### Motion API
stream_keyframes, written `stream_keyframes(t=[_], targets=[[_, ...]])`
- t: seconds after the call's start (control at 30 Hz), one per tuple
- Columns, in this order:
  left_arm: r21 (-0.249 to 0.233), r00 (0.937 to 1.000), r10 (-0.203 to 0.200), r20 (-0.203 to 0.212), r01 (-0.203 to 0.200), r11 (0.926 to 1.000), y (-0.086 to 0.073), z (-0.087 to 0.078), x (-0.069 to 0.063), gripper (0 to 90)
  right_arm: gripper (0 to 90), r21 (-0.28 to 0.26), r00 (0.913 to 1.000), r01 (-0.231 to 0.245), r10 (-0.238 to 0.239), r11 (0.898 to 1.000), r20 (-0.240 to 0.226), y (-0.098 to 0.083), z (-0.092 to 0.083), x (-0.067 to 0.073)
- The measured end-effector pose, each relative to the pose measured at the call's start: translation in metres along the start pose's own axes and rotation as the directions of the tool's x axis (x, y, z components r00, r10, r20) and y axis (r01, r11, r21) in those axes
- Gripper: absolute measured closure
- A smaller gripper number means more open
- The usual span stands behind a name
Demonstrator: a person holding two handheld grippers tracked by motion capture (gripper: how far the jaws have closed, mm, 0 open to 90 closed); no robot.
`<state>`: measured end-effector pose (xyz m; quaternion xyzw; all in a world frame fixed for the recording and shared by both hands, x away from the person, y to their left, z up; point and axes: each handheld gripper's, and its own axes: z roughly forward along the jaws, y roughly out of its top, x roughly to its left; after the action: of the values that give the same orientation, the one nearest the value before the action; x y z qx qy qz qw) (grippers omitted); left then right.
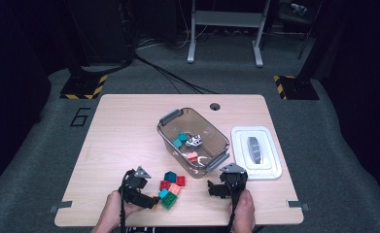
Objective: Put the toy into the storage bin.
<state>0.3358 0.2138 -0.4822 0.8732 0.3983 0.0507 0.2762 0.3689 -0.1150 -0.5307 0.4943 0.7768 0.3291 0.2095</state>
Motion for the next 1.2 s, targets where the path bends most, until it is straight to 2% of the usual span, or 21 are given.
stream_keyframes(t=[0.03,0.07,0.2,0.27,0.57,0.67,0.9,1.2], targets=[[0.006,0.9999,0.009,0.006,-0.009,0.9999,0.000,0.000,0.000,29.4,0.0,0.000,1.0000,0.002,-0.002,1.000,0.003,0.000,0.000,0.000],[0.012,0.9998,0.010,0.019,-0.010,0.9999,-0.001,0.001,-0.001,30.7,0.0,0.001,1.0000,0.002,-0.002,1.000,0.004,0.000,0.000,0.000],[0.024,0.9994,0.021,0.027,-0.022,0.9995,-0.003,0.002,-0.003,40.9,0.0,0.000,1.0000,0.002,-0.002,1.000,0.005,0.000,0.000,0.000],[0.040,0.9992,0.032,0.022,-0.033,0.9987,-0.004,0.002,-0.003,47.1,0.0,0.000,1.0000,0.000,0.000,1.000,0.000,0.000,0.000,0.000],[0.040,0.9990,0.044,0.003,-0.044,0.9982,-0.005,0.003,0.000,65.8,0.0,0.000,1.0000,-0.001,0.001,1.000,0.005,0.000,0.000,0.000],[0.040,0.9987,0.052,0.000,-0.052,0.9978,-0.004,0.003,0.002,67.0,0.0,0.000,1.0000,-0.001,0.001,1.000,0.005,0.000,0.000,0.000],[0.030,0.9995,0.031,-0.011,-0.031,0.9991,0.000,0.003,0.012,67.4,0.0,0.000,1.0000,-0.001,0.001,1.000,0.005,0.000,0.000,0.000],[0.011,0.9992,0.010,-0.037,-0.010,0.9999,0.008,-0.005,0.027,67.4,0.0,0.000,1.0000,-0.001,0.001,1.000,0.005,0.000,0.000,0.000]])
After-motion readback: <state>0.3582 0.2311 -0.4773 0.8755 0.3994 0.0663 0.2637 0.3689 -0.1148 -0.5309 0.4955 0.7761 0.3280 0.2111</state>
